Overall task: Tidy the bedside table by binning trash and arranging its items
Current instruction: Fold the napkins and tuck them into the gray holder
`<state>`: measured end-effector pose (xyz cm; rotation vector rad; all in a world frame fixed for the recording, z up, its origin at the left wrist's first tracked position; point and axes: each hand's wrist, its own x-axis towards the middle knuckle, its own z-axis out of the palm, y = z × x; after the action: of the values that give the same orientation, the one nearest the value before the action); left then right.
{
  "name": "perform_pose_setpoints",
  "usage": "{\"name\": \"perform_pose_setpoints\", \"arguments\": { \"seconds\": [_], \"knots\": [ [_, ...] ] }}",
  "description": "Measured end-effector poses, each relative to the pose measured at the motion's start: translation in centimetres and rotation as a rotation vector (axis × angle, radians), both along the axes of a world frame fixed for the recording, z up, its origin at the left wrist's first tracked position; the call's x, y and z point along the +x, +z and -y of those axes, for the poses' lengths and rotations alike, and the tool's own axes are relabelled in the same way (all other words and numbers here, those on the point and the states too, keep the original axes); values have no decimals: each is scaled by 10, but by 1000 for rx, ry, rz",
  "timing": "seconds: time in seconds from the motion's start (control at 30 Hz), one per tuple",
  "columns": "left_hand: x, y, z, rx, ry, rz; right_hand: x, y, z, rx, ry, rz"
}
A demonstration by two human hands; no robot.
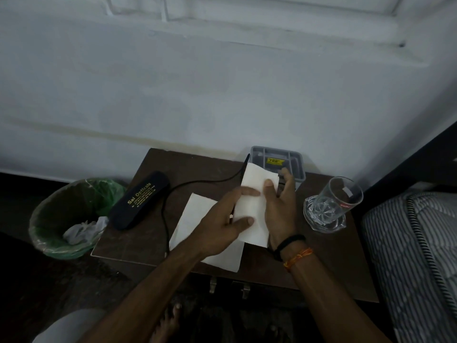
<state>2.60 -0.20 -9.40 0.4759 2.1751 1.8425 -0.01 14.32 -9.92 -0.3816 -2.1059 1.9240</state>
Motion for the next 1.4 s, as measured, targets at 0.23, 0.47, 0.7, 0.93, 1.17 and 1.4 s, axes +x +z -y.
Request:
{"name": "perform_pose_setpoints", "arguments": {
  "seconds": [0.23, 0.47, 0.7, 0.93, 1.17, 1.4],
  "knots": [
    [3, -3, -2, -17, -61, 68, 6, -1, -2, 212, 125, -115],
    [7, -5, -7, -54, -3, 81, 6, 5, 3, 30, 199, 17],
    [-5, 0, -1, 84, 83, 155, 5, 15, -27, -38, 390, 101],
    [-39, 18, -4, 120, 158, 47, -3, 23, -37, -41, 443, 50],
    [-87, 41, -24, 130, 175, -65, -35, 43, -56, -98, 421, 156],
    [-134, 55, -46, 119, 214, -154, -69, 54, -76, -4, 400, 118]
  ]
}}
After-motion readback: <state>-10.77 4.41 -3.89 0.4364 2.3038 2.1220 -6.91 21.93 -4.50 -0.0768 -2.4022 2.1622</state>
